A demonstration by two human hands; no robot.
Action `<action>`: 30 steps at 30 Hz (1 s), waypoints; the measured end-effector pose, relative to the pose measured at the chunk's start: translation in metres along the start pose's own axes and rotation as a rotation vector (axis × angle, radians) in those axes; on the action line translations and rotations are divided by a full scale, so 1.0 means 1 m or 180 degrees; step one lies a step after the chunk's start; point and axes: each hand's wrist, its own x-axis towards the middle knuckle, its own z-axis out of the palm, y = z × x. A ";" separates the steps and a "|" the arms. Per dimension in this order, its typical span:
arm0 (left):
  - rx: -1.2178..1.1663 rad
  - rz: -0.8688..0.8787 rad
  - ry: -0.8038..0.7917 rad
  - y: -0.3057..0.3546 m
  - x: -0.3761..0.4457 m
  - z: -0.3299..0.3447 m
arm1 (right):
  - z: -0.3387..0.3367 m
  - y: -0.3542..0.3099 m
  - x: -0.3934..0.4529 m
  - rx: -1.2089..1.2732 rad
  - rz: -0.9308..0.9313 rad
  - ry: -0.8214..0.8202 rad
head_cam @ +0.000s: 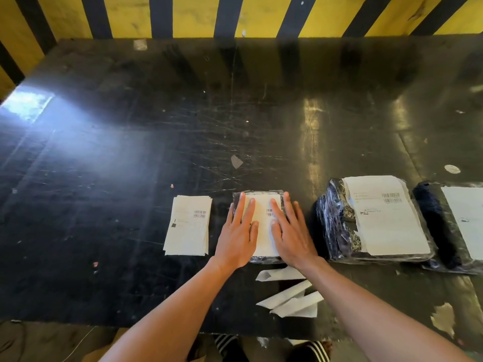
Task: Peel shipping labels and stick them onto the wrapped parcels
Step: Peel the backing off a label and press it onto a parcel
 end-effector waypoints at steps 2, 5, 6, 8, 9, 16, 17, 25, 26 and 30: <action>0.0080 -0.0012 -0.0034 0.000 0.001 -0.001 | -0.002 0.000 0.000 -0.0198 0.0060 -0.0056; 0.0070 -0.0052 -0.0054 0.004 0.000 -0.005 | -0.003 -0.001 0.001 -0.0292 0.0114 -0.0150; 0.0049 -0.0056 -0.0065 0.006 0.000 -0.006 | -0.002 0.000 0.002 -0.0286 0.0125 -0.0168; -0.0011 -0.0052 -0.0094 0.007 0.000 -0.007 | 0.000 0.000 0.004 -0.0230 0.0132 -0.0180; -0.0064 -0.0062 -0.0105 0.007 0.000 -0.007 | 0.000 0.001 0.005 -0.0187 0.0115 -0.0164; -0.0504 -0.0272 -0.0084 0.018 0.001 -0.004 | 0.002 -0.002 0.001 0.0194 0.0050 -0.0036; -0.0558 -0.0347 -0.0074 0.021 0.001 -0.005 | 0.001 -0.004 -0.001 0.0257 0.0076 0.0008; -0.0926 -0.0429 0.0284 0.046 0.000 -0.043 | -0.031 -0.034 -0.012 0.0608 0.0118 0.0282; -0.0965 -0.0419 0.0344 0.051 0.002 -0.051 | -0.039 -0.037 -0.010 0.0571 0.0051 0.0333; -0.1021 -0.0276 0.0601 0.083 0.018 -0.080 | -0.088 -0.047 -0.004 0.0475 -0.0157 0.0626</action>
